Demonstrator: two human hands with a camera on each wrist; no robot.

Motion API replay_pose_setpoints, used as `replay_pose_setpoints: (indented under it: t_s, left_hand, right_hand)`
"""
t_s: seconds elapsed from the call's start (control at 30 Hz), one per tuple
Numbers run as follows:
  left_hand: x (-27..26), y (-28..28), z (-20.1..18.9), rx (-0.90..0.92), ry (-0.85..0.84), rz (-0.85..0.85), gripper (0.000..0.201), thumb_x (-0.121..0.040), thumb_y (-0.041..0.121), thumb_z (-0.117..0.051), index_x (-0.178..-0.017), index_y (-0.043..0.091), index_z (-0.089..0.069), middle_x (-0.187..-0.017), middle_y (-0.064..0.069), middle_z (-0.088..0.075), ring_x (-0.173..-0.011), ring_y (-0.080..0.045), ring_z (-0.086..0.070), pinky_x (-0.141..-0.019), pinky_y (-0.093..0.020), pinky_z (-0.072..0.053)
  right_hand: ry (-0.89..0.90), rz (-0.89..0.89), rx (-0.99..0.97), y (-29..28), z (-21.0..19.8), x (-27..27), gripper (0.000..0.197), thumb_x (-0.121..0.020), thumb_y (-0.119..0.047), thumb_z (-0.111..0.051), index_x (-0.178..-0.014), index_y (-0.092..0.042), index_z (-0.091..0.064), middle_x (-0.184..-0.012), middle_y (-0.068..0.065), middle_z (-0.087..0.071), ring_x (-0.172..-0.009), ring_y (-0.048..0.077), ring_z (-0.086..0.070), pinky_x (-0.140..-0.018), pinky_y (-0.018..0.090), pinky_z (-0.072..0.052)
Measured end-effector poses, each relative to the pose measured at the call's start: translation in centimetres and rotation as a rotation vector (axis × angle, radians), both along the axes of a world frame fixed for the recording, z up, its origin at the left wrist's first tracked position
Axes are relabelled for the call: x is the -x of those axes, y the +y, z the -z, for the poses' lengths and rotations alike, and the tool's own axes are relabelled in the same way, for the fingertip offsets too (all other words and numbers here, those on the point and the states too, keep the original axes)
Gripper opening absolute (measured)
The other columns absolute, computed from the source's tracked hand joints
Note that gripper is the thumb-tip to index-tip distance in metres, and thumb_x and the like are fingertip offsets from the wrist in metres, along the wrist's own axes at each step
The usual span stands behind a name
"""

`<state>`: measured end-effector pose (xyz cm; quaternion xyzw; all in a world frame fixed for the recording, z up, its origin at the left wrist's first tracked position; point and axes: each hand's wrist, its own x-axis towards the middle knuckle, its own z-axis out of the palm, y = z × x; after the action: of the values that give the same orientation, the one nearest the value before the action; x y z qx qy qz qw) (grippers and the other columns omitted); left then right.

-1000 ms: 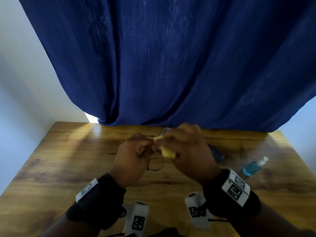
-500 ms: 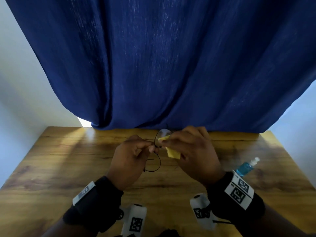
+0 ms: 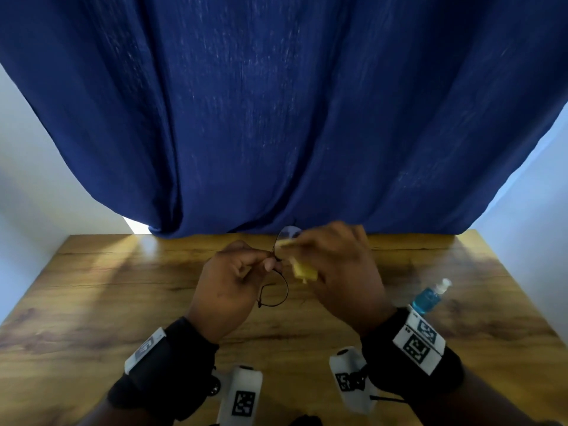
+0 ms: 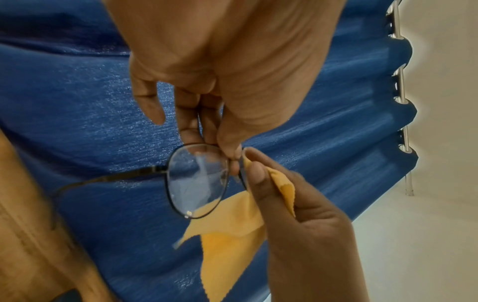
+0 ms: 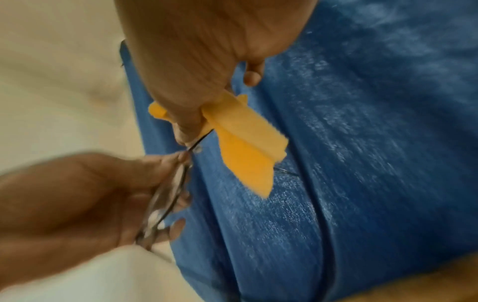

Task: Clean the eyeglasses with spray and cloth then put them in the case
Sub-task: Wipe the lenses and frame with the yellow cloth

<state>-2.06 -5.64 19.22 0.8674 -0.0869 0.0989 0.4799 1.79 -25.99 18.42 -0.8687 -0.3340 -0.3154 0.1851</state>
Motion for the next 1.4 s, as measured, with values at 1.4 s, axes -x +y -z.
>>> replay_pose_setpoints:
  t_s: [1.4]
  left_hand:
    - [0.0,2.7,-0.4,0.044,0.037,0.019,0.016,-0.097,0.029,-0.066,-0.093,0.036,-0.08,-0.096,0.008,-0.074,-0.093,-0.004,-0.068,-0.079,-0.02,-0.05]
  right_hand:
    - [0.115,0.076,-0.197,2.0,-1.8,1.7,0.02,-0.093,-0.032,-0.066,-0.11,-0.026,-0.074,-0.098,-0.012,-0.072,-0.091,0.008,-0.058,-0.082,0.036,-0.041]
